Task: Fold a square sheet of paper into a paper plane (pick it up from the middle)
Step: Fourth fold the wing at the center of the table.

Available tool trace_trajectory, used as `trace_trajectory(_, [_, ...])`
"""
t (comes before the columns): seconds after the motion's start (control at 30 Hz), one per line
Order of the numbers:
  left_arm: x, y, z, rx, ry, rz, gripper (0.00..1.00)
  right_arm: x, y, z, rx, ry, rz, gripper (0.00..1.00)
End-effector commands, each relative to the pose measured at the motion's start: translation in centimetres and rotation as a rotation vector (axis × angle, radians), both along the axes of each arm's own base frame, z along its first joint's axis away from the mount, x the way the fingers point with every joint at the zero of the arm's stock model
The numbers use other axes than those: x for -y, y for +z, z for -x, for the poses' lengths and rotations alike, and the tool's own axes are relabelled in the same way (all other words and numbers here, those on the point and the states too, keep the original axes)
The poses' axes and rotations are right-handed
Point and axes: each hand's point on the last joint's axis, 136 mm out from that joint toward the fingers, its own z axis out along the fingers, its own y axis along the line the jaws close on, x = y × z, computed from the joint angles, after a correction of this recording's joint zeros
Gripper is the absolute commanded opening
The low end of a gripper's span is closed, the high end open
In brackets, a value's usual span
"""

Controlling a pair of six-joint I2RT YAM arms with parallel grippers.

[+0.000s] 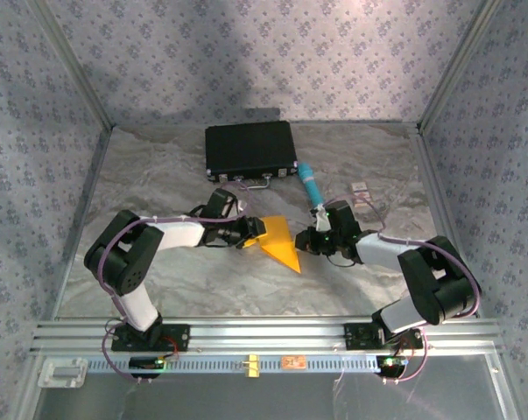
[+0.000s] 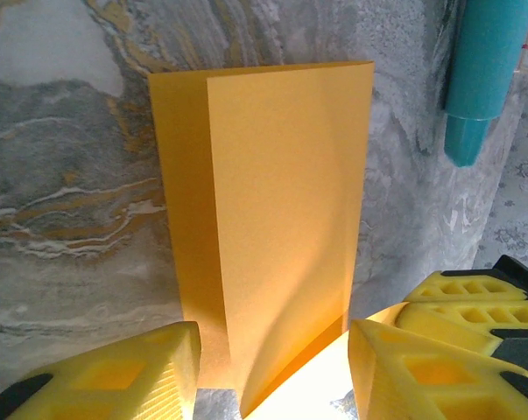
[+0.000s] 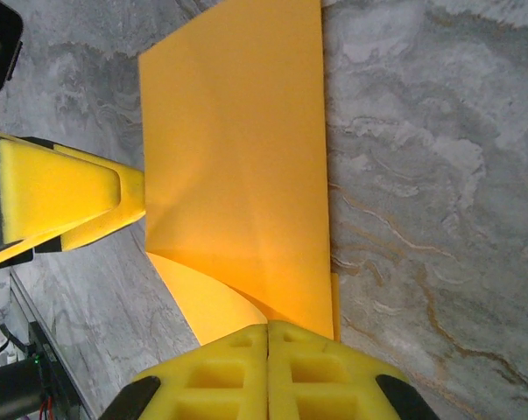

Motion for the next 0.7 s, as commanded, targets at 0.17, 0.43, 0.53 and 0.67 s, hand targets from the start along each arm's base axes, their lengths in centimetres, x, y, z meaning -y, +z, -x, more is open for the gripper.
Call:
trace_trajectory(0.17, [1.4, 0.5, -0.1, 0.007, -0.043, 0.017, 0.47, 0.1, 0.6, 0.1, 0.012, 0.001, -0.032, 0.07])
trace_trajectory(0.43, [1.4, 0.3, -0.2, 0.01, -0.036, 0.007, 0.46, 0.2, 0.6, 0.1, 0.011, -0.006, -0.029, 0.07])
trace_trajectory(0.53, [1.6, 0.3, -0.4, 0.015, -0.035, 0.014, 0.44, 0.2, 0.5, 0.1, 0.009, -0.008, -0.028, 0.07])
trace_trajectory(0.67, [2.3, 0.8, -0.7, 0.017, -0.044, 0.046, 0.38, 0.3, 0.4, 0.2, 0.006, -0.009, -0.027, 0.08])
